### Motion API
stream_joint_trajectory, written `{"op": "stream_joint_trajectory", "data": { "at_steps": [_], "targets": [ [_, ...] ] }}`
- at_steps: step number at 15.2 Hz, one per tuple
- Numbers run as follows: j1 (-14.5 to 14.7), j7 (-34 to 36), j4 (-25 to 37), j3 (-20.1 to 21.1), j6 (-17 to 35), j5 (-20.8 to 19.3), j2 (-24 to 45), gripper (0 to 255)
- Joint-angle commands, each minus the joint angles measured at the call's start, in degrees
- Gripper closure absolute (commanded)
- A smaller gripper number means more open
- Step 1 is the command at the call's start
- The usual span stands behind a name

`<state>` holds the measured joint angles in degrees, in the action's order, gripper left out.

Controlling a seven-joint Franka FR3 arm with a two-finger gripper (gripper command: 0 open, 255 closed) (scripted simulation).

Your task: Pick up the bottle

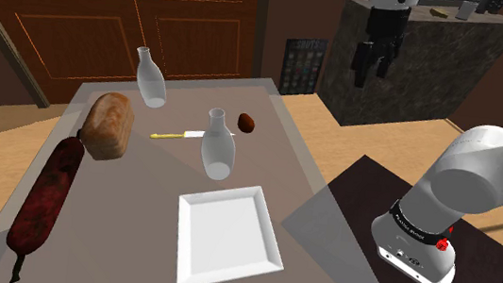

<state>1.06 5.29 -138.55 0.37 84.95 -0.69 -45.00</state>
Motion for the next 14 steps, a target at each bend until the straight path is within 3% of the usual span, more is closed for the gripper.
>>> {"op": "stream_joint_trajectory", "data": {
  "at_steps": [1, 14],
  "targets": [
    [0.00, 0.00, 0.00, 0.00, 0.00, 0.00, 0.00, 0],
    [3.63, 12.90, 8.21, 10.58, 14.74, 7.37, 21.29, 0]
  ]
}}
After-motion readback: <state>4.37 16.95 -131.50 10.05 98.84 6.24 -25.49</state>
